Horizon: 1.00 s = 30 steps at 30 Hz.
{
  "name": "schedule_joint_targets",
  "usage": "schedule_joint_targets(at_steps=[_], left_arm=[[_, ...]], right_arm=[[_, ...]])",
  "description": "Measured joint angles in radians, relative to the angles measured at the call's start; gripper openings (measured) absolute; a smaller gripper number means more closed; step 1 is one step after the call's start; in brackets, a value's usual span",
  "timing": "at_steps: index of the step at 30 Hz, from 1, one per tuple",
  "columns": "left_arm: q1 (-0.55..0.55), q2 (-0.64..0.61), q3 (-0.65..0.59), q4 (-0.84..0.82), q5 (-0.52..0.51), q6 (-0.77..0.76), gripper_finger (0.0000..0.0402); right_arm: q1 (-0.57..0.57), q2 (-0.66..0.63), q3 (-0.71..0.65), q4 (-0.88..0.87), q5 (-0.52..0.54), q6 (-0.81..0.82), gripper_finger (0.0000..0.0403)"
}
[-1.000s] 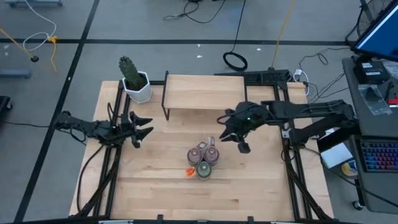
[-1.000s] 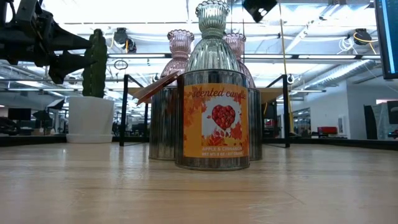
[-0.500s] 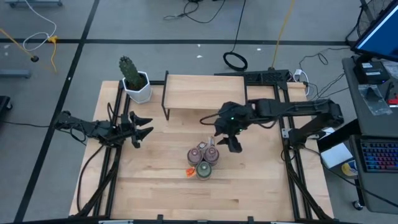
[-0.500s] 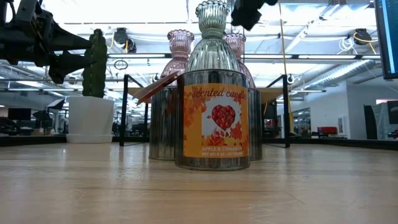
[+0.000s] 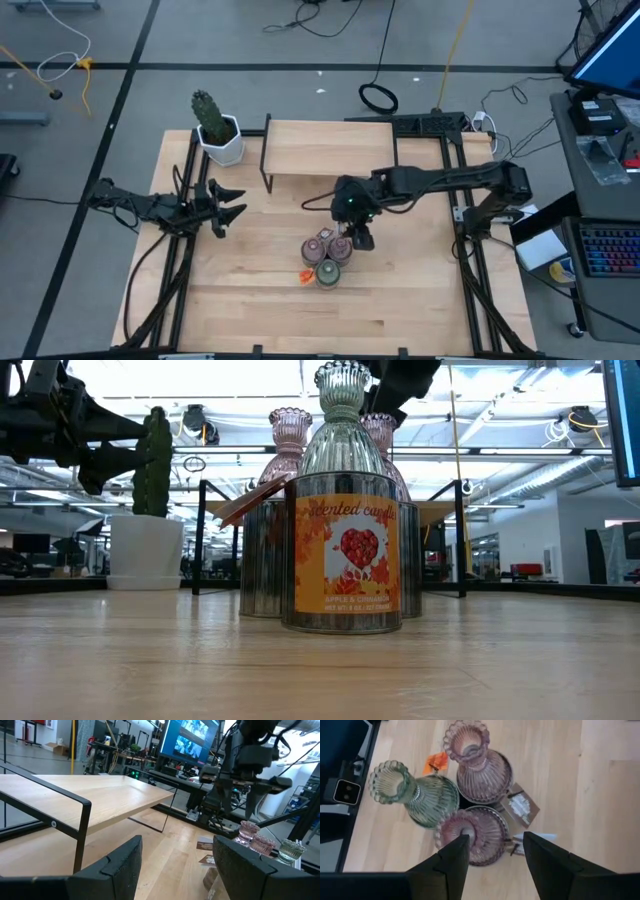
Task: Pick & Place candle stick holders
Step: Put the right pink glass candle holder on the shelf
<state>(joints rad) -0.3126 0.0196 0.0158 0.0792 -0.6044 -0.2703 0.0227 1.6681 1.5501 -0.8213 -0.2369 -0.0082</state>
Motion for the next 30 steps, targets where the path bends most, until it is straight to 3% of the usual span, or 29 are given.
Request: schedule_joint_targets(at_steps=[21,30], left_arm=[[0.000,0.000,0.000,0.000,0.000,-0.007,0.0241],[0.000,0.000,0.000,0.000,0.000,-0.026,0.0241]], right_arm=[[0.019,0.018,-0.001,0.001,0.004,0.050,0.0166],[0.024,0.082,0.003,0.025,-0.006,0.052,0.0169]])
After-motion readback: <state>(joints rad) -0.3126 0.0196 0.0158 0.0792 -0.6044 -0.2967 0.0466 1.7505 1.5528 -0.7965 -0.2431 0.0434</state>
